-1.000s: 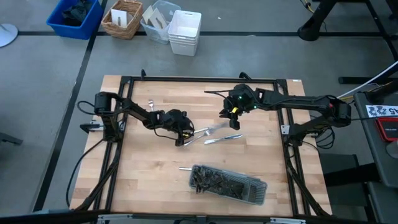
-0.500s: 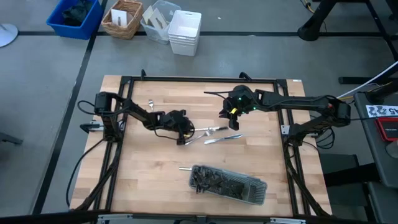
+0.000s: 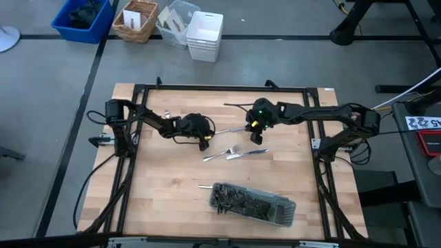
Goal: Sort silverware
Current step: Put the knife into the gray silverware rack
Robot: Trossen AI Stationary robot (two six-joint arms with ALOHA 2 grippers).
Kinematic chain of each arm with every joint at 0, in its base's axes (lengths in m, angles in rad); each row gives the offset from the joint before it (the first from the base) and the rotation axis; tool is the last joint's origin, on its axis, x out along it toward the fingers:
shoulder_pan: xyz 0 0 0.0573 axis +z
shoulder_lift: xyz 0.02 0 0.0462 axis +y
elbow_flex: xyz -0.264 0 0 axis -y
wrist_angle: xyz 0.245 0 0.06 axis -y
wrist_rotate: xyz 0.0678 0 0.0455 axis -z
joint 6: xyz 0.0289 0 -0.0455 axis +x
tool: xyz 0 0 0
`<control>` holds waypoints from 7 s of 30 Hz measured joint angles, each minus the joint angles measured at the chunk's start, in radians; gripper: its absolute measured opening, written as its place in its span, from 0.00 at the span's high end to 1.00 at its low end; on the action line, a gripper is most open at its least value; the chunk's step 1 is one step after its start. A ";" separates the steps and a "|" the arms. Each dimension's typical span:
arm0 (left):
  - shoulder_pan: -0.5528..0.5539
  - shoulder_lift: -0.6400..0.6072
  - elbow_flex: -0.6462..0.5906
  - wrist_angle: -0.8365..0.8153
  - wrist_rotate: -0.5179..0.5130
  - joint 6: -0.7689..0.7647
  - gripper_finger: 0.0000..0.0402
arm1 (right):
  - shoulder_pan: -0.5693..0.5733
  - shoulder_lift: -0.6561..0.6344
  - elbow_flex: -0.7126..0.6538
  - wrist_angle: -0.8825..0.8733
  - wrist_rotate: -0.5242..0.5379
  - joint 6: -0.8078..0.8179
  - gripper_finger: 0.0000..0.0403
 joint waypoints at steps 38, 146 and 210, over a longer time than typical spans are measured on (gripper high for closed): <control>0.009 0.000 -0.002 -0.005 0.009 -0.014 1.00 | 0.001 0.194 0.000 0.096 0.280 -0.182 0.77; 0.008 0.000 -0.002 -0.029 0.062 -0.003 1.00 | 0.032 0.331 0.273 -0.195 0.290 -0.151 0.66; 0.007 0.001 -0.003 0.104 0.085 0.202 0.70 | 0.034 0.413 0.274 -0.121 0.038 -0.215 0.66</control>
